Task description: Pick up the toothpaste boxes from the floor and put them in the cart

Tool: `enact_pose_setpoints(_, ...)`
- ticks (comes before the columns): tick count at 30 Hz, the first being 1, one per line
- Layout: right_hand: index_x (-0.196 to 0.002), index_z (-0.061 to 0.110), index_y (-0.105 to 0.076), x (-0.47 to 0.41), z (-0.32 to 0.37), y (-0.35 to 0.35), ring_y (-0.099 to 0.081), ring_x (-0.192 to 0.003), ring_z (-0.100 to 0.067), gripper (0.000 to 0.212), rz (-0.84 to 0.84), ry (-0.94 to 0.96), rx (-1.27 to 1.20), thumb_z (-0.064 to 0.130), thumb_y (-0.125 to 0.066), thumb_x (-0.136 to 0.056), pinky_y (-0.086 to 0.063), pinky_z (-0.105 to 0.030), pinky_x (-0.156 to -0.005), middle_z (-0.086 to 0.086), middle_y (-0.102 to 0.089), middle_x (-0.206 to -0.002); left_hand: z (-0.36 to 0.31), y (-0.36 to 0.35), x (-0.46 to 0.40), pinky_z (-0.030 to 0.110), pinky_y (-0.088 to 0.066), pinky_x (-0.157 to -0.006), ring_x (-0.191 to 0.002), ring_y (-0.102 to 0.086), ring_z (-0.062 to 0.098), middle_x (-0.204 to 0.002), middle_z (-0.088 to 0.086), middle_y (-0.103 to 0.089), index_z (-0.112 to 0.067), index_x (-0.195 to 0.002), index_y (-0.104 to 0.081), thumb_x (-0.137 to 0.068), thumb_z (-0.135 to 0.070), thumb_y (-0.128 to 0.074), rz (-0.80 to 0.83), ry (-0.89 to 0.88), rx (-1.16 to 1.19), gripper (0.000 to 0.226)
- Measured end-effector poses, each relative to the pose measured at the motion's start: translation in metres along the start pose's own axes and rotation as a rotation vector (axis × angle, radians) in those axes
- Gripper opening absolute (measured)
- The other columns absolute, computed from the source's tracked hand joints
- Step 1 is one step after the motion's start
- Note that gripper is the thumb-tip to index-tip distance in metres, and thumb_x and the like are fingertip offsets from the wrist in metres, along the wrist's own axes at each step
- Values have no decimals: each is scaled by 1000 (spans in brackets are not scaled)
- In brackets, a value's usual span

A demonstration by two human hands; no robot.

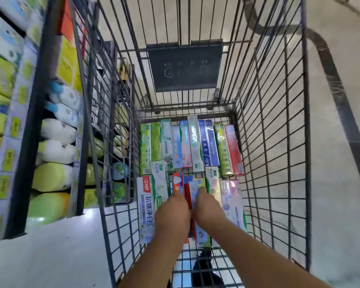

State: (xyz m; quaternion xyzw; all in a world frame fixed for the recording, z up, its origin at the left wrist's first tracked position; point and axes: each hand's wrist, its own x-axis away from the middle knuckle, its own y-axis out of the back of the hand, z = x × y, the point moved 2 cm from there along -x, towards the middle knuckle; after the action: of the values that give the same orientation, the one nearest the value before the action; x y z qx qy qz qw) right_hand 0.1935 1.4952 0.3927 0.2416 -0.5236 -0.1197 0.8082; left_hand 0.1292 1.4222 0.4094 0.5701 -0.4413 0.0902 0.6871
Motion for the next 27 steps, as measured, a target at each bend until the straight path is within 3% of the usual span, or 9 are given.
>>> enact_pose_setpoints(3, -97, 16, -37, 2, 6, -3, -59, -90, -27, 28, 52, 68, 50, 16, -63, -88, -40, -29, -68, -5, -56, -93, 4, 3, 10, 38, -50, -74, -98, -66, 30, -106, 11, -66, -5, -118, -51, -95, -7, -45, 5, -29, -24, 24)
enact_pose_setpoints(6, -110, 12, -45, 12, 13, -3, -60, -97, -27, 24, 93, 113, 56, 17, -60, -91, -41, -28, -72, -12, -62, -112, 13, 6, 23, 36, -49, -73, -96, -65, 29, -103, 8, -65, -9, -111, -55, -94, -9, -44, -14, -82, 40, 21)
enact_pose_setpoints(10, -115, 16, -45, 37, 22, 21, -56, -87, -18, 31, 92, 122, 53, 20, -64, -91, -43, -25, -73, -4, -59, -103, 32, 31, 46, 35, -54, -76, -88, -65, 24, -100, 4, -65, -16, -105, -54, -96, -25, -46, -51, -140, 111, 15)
enact_pose_setpoints(14, -127, 10, -49, 76, 37, 83, -59, -107, -23, 40, -6, 153, 173, 18, -64, -90, -49, -30, -87, -10, -59, -125, 51, 95, 75, 32, -49, -71, -85, -59, 20, -103, 3, -61, -15, -110, -54, -97, -31, -45, -93, -202, 125, 22)
enact_pose_setpoints(19, -134, 10, -45, 147, 76, 169, -57, -112, -25, 48, -126, 296, 353, 24, -65, -92, -47, -37, -97, -11, -55, -130, 63, 196, 133, 38, -51, -85, -98, -57, 22, -113, 6, -56, -11, -117, -52, -95, -38, -53, -118, -262, 140, 35)
enact_pose_setpoints(25, -131, 11, -49, 228, 130, 229, -53, -118, -27, 46, -292, 516, 570, 21, -64, -89, -46, -41, -101, -11, -54, -129, 86, 282, 224, 36, -44, -77, -90, -49, 21, -117, 6, -49, -14, -120, -47, -94, -43, -53, -211, -213, 87, 39)
enact_pose_setpoints(27, -132, 11, -49, 252, 140, 232, -53, -117, -27, 47, -317, 563, 598, 17, -64, -88, -45, -41, -103, -11, -53, -129, 92, 294, 254, 34, -40, -81, -100, -47, 23, -130, 10, -46, -12, -132, -42, -95, -43, -53, -217, -208, 65, 49)
